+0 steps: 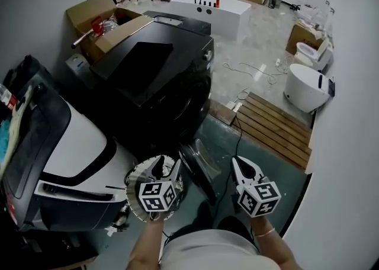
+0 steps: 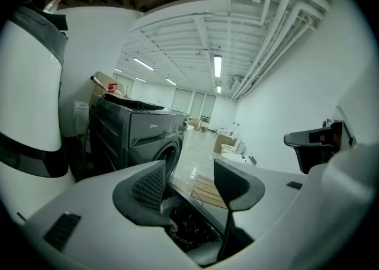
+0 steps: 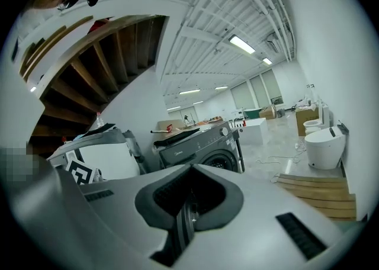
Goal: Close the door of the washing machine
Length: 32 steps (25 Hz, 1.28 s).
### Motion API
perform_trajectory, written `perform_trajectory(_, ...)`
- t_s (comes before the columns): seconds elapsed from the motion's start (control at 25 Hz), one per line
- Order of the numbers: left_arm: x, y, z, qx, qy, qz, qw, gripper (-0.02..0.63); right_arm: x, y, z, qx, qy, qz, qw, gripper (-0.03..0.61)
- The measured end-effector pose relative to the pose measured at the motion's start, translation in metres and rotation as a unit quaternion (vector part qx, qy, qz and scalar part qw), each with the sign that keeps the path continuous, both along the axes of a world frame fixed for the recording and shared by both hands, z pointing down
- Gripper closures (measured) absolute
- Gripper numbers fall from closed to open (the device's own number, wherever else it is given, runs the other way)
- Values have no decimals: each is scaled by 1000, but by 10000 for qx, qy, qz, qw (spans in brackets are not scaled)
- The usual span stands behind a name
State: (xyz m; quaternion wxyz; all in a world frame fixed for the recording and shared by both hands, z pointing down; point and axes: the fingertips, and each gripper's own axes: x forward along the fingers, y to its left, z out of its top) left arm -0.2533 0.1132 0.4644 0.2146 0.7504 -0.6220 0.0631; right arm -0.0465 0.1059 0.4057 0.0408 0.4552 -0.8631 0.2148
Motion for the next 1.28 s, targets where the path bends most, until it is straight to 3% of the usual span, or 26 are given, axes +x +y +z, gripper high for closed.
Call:
perform_trajectory(0.52,-21,-38,42,-492,110,-150,9986,348,2,-32,21,-292,162,102,9994,569)
perform_trajectory(0.88,-19,-44,85,-961,179,-165,9951,348,-11,-50,40,-450,297,-209,9983,569)
perform_trajectory(1.28,7,-17,139,-1650,680,-58,9839,334,-44,-49,94,-952,407,-703,9921,569)
